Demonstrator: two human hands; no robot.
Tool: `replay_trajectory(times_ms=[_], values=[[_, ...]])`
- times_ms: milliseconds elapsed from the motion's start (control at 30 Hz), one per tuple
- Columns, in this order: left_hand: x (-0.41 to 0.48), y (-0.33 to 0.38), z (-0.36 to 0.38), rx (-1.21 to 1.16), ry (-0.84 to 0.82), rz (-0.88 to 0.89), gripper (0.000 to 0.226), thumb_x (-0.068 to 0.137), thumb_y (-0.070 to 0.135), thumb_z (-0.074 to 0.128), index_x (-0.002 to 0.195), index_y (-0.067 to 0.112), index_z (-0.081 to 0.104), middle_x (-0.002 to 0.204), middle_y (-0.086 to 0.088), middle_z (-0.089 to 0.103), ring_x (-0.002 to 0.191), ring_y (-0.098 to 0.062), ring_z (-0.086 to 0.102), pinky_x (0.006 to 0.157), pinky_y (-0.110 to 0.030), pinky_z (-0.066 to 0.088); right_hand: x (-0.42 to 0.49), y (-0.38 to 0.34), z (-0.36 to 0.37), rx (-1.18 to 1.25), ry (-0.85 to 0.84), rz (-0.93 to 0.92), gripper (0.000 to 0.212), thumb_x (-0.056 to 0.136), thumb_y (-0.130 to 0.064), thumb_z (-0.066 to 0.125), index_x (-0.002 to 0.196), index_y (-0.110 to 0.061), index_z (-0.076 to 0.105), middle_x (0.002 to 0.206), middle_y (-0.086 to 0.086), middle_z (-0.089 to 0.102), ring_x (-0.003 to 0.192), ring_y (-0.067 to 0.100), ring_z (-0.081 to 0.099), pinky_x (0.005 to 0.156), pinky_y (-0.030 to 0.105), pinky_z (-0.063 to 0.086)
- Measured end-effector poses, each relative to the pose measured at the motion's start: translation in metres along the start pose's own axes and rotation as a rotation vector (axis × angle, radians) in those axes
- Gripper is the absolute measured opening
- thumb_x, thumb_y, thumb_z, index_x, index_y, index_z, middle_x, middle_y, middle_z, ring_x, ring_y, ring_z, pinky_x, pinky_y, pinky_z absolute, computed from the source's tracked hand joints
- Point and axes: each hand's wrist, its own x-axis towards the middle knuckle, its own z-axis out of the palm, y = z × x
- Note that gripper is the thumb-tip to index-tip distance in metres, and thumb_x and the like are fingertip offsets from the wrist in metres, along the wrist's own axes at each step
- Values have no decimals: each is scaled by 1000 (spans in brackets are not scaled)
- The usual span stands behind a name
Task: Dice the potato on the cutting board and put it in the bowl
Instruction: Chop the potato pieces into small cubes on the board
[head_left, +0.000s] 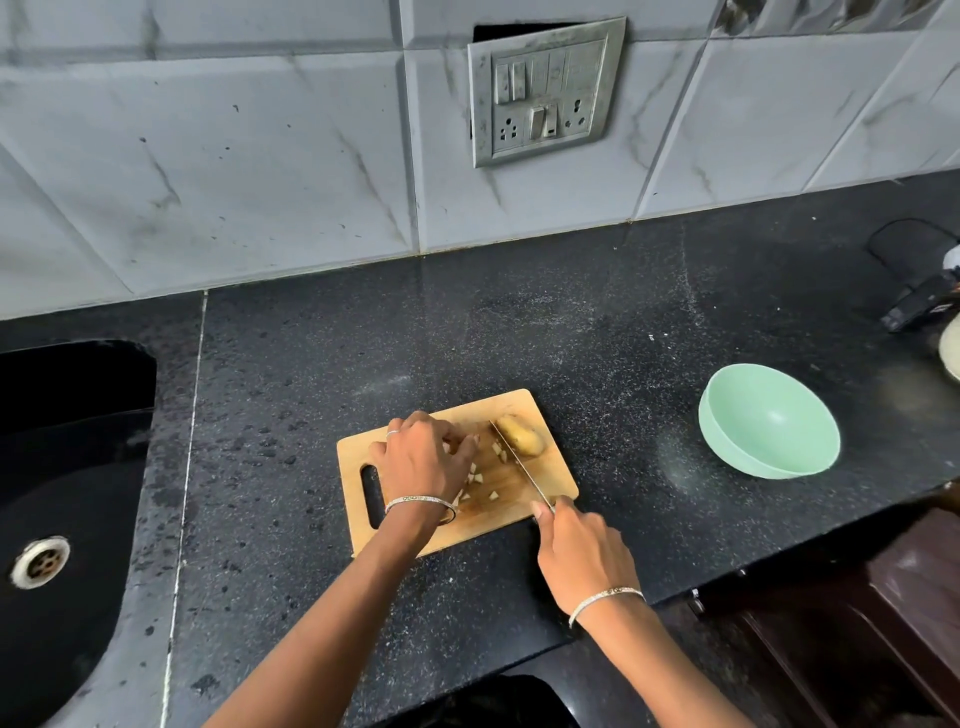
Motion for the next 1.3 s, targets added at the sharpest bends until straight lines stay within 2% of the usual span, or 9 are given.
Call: replay_trajectory(times_ms=[200, 333, 533, 700, 767, 833, 967, 1133, 1300], values=[[0, -6, -10, -172, 60, -37, 6, 80, 32, 65, 85, 30, 68, 96, 8, 63, 98, -21, 53, 77, -37, 32, -6, -19, 8, 44, -57, -32, 40, 102, -46, 26, 107, -16, 51, 101, 11, 66, 95, 36, 64, 64, 38, 40], [2, -12, -17, -260, 99, -33, 17, 78, 18, 62, 86, 33, 66, 96, 9, 63, 98, -21, 55, 81, -39, 37, -16, -39, 10, 86, -105, -85, 41, 103, -47, 27, 109, -15, 52, 102, 11, 66, 96, 35, 64, 64, 36, 36], [5, -29, -27, -297, 96, -15, 22, 76, 21, 64, 81, 42, 62, 89, 13, 60, 87, -16, 58, 84, -48, 48, -14, -42, 11, 159, -165, -104, 40, 102, -48, 28, 99, -16, 51, 99, 13, 65, 95, 37, 62, 66, 38, 39], [-5, -39, -37, -398, 8, 72, 19, 78, 28, 77, 94, 28, 67, 93, 6, 65, 74, -5, 60, 64, -21, 49, 0, -38, 7, 406, -253, -57, 47, 100, -51, 33, 83, -15, 58, 85, 4, 66, 82, 26, 61, 72, 36, 47], [-12, -38, -40, -540, -91, -32, 32, 76, 32, 80, 101, 20, 62, 88, 3, 67, 72, -4, 63, 57, -11, 47, 2, -40, 3, 548, -288, -35, 45, 99, -50, 37, 74, -18, 57, 65, -6, 57, 59, 16, 54, 53, 29, 40], [-17, -37, -39, -687, -258, -180, 49, 67, 40, 84, 104, 16, 61, 84, -1, 71, 72, -12, 68, 61, -23, 54, 1, -42, 0, 759, -366, 57, 46, 98, -52, 41, 72, -17, 53, 55, -7, 45, 42, 10, 38, 40, 23, 27], [-23, -33, -35, -1071, -575, -354, 52, 64, 22, 84, 106, -2, 65, 89, -16, 73, 67, -19, 67, 59, -28, 54, -3, -44, -3, 1053, -595, 167, 46, 95, -58, 44, 83, -14, 49, 55, -3, 34, 40, 9, 22, 37, 16, 15], [-21, -33, -38, -1280, -578, -454, 22, 67, 9, 76, 87, 0, 70, 75, -9, 70, 63, -14, 65, 63, -23, 58, -3, -40, -7, 1077, -683, 133, 45, 94, -59, 47, 84, -14, 50, 56, -3, 34, 42, 9, 21, 38, 20, 13], [-14, -39, -41, -1233, -421, -487, 24, 81, 4, 71, 100, -9, 66, 78, -11, 72, 64, -12, 69, 56, -20, 56, 2, -23, -17, 996, -673, 72, 45, 94, -57, 48, 83, -14, 51, 57, -4, 35, 42, 9, 23, 37, 22, 14]])
